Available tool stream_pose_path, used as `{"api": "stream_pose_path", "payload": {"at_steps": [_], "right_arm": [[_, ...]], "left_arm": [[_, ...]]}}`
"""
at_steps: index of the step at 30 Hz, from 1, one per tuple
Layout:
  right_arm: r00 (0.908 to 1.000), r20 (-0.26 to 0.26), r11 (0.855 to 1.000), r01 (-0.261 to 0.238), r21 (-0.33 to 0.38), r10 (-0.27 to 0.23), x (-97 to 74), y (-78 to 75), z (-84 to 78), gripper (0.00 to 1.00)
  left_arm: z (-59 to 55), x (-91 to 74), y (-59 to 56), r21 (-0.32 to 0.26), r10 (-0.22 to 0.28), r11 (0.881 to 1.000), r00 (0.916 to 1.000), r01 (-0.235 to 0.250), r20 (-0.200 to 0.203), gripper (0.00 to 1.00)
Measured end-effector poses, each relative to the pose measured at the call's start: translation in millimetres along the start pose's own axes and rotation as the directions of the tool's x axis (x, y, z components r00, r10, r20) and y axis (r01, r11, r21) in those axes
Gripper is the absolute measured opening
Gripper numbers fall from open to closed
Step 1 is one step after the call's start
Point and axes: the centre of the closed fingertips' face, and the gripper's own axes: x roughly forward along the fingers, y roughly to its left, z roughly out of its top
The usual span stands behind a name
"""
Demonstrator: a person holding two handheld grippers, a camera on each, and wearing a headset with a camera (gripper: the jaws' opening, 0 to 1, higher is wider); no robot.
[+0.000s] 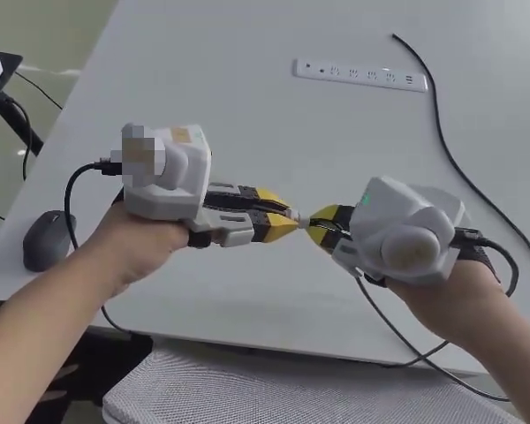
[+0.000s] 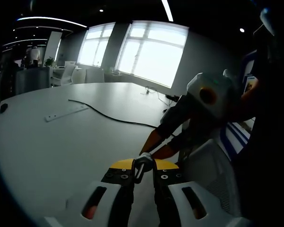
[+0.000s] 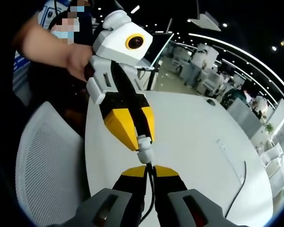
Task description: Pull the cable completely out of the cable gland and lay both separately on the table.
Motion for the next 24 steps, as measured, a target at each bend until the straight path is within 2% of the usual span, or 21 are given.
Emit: {"api": "stream_pose_path", "payload": {"at_steps": [16, 24], "right_arm": [[0.9988, -0.031, 0.994, 0.041, 0.101, -0.038, -0.2, -17.1, -24.5, 0.00], [0.9972, -0.047, 0.993, 0.062, 0.104, -0.058, -2.9, -24.6, -33.6, 0.00]], "left_arm": [[6.2, -0.9, 2.2, -0.004, 0.001, 1.000, 0.9999, 0.000, 0.017, 0.14], [9.7, -2.3, 2.7, -0.010, 0.001, 1.000, 0.9995, -0.001, 0.033, 0.14]]}}
